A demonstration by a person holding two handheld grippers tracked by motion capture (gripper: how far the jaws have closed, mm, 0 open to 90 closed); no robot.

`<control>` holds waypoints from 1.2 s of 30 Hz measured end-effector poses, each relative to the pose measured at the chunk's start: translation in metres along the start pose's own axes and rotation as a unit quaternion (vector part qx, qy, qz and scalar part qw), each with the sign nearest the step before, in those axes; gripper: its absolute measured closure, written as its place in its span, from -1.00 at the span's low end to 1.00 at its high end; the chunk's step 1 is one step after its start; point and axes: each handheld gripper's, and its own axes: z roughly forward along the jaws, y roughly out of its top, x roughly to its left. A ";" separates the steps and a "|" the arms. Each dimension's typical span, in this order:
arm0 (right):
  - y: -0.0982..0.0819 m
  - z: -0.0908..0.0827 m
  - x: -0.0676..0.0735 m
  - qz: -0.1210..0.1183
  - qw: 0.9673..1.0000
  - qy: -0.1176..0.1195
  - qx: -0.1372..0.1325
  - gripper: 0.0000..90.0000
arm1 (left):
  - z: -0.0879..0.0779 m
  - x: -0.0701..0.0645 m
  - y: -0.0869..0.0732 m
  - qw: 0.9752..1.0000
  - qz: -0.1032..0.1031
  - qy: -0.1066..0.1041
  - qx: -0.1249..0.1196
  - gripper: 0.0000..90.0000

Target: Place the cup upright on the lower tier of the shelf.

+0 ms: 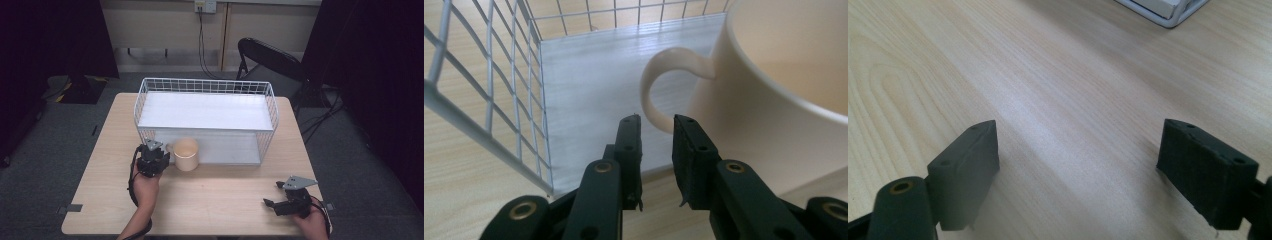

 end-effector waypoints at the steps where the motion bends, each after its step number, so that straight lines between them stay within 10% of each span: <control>1: 0.000 0.000 0.000 0.000 1.000 0.000 0.000 -0.64 | -0.001 0.000 0.000 1.000 0.000 -0.002 0.001 0.64; 36: 0.000 0.000 0.000 0.001 1.000 -0.001 0.000 -0.64 | -0.013 -0.035 -0.017 0.997 0.050 -0.050 0.009 0.53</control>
